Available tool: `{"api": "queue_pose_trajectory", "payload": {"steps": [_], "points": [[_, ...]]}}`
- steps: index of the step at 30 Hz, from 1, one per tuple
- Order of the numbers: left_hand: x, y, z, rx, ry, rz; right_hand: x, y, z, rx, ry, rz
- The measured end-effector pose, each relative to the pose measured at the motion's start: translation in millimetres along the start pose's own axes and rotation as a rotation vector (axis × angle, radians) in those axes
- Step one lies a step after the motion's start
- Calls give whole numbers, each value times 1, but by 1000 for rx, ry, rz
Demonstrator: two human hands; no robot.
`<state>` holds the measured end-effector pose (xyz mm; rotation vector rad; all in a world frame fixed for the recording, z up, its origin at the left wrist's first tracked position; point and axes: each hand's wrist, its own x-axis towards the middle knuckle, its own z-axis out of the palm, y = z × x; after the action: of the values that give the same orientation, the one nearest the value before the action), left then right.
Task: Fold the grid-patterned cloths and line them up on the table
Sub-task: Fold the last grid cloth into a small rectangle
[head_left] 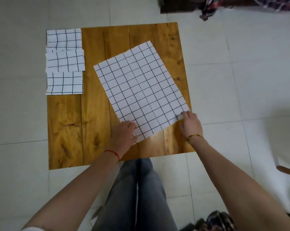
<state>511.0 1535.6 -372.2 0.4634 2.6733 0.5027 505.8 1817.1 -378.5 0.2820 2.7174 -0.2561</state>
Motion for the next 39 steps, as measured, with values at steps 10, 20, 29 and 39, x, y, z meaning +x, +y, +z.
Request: {"api": "queue_pose_trajectory", "payload": {"steps": [10,20,29,39], "points": [[23,-22,72,82,-138,19,54,19,48,-101,43,-174],[22,-27,86,108,-51,16,64,16,47,-156,116,-230],[20,-21,31,-192,76,-137,55,-7,5,42,201,-209],[15,-15,-115,-358,166,-108,34,-40,-119,232,154,-223]]}}
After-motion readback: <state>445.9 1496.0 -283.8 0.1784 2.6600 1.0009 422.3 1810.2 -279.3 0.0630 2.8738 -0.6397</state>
